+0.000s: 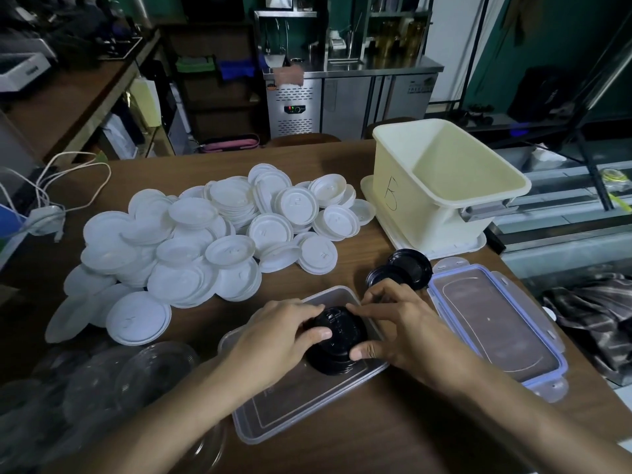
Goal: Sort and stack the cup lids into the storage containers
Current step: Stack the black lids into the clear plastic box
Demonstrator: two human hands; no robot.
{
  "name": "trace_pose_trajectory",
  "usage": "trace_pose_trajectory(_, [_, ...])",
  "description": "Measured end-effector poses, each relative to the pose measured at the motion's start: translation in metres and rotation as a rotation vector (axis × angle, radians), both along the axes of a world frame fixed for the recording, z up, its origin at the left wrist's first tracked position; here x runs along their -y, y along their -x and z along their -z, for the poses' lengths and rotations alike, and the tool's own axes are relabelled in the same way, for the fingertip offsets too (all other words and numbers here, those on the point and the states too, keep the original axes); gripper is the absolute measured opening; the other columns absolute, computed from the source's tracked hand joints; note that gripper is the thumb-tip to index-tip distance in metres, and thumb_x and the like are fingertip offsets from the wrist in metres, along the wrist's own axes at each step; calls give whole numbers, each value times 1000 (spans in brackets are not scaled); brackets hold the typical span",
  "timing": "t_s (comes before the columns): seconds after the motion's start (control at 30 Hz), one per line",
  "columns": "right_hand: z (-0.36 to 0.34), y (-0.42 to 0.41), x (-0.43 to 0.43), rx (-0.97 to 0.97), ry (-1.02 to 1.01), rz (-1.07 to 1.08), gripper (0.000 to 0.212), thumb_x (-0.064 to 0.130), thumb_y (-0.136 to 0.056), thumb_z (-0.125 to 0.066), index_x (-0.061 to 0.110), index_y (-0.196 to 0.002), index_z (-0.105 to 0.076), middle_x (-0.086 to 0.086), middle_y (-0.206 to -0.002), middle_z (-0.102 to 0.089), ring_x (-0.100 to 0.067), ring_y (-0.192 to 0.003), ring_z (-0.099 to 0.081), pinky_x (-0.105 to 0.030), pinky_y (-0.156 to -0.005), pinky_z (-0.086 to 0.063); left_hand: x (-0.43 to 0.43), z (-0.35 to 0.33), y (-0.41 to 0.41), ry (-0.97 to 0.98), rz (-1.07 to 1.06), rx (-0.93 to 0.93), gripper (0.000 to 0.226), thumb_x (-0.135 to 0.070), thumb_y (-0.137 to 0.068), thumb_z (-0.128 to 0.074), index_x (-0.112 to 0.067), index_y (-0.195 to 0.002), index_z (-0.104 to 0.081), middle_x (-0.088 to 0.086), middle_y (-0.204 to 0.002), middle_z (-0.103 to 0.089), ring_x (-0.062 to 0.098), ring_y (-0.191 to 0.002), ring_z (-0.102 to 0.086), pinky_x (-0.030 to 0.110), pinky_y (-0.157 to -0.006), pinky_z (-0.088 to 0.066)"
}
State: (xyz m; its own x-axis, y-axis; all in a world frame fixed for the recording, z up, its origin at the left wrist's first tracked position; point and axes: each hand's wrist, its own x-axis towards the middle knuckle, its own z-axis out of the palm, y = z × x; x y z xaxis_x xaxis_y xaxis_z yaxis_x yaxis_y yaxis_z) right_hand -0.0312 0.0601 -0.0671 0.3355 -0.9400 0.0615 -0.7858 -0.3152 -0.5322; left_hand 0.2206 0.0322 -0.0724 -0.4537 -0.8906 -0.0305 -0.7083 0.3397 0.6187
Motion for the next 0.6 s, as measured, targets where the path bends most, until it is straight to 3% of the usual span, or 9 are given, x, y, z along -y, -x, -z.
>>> trace_pose_trajectory(0.1, [-2,2,0,82,-14,-8,68,67,-71,-79,47,-134,-62,27,-116,-42,-4,-117,-50,-33,-100,-48,-1,-8,0,52,38,49,52,-51,-102,-58,-29,-148,-58,-10,-136,-66,10,-125,-60,34,-107,-47])
trace_pose_trajectory(0.2, [-5,4,-3,118,-12,-27,68,66,-73,-79,44,-135,-62,27,-117,-43,-3,-119,-51,-26,-102,-45,-1,-16,0,61,78,44,55,-55,-100,-57,-28,-148,-58,-10,-124,-68,7,-113,-63,27,-97,-49])
trace_pose_trajectory(0.37, [-13,8,-8,163,-34,-6,65,64,-77,-78,39,-135,-63,24,-119,-51,-2,-118,-55,-12,-93,-40,3,-27,0,93,90,66,51,-66,-97,-48,-29,-124,-70,-12,-95,-67,5,-90,-62,33,-83,-52])
trace_pose_trajectory(0.5, [-20,21,-7,294,-16,111,49,55,-82,-78,35,-126,-70,15,-117,-63,-11,-103,-63,-15,-79,-46,17,-39,2,107,84,30,29,-53,-98,-61,-33,-114,-74,-16,-92,-70,1,-83,-64,32,-76,-55])
trace_pose_trajectory(0.6, [-18,37,-2,246,8,200,37,50,-85,-76,36,-119,-72,19,-113,-65,-10,-96,-65,-15,-76,-47,33,-51,9,89,168,7,23,-46,-100,-62,-35,-114,-76,-19,-95,-74,-3,-89,-66,28,-79,-57])
